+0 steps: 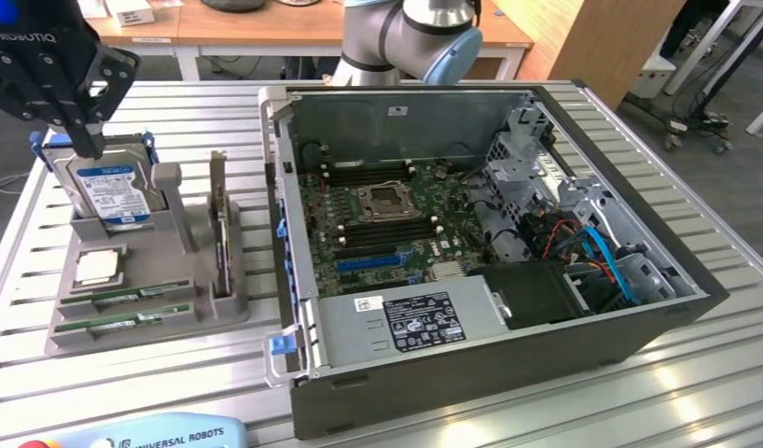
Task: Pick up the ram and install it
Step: 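Reach for the ram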
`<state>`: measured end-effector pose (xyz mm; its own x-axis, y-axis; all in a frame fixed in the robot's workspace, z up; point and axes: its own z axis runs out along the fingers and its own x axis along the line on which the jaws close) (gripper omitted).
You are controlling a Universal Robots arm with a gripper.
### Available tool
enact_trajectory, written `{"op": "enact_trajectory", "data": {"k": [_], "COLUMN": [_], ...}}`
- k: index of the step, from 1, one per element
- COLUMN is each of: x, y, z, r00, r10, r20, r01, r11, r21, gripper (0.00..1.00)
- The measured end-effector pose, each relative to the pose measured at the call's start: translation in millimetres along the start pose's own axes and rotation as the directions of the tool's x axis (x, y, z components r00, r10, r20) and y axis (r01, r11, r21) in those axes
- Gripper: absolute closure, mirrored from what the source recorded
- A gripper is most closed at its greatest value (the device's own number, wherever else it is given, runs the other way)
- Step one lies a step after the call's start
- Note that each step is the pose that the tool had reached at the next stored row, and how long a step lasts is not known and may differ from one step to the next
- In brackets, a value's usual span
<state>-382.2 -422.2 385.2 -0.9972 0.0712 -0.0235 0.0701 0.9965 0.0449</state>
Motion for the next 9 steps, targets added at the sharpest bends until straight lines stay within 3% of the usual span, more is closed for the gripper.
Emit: {"op": "enact_trajectory", "data": {"k": [9], "x": [-2.2], "y": [-14.6], "z": [-0.3], "r00": [1.0], "r10": [0.0], "r20": [0.0], "r01": [0.0], "r11": [1.0], "r21": [0.0], "gripper": [0.9]}}
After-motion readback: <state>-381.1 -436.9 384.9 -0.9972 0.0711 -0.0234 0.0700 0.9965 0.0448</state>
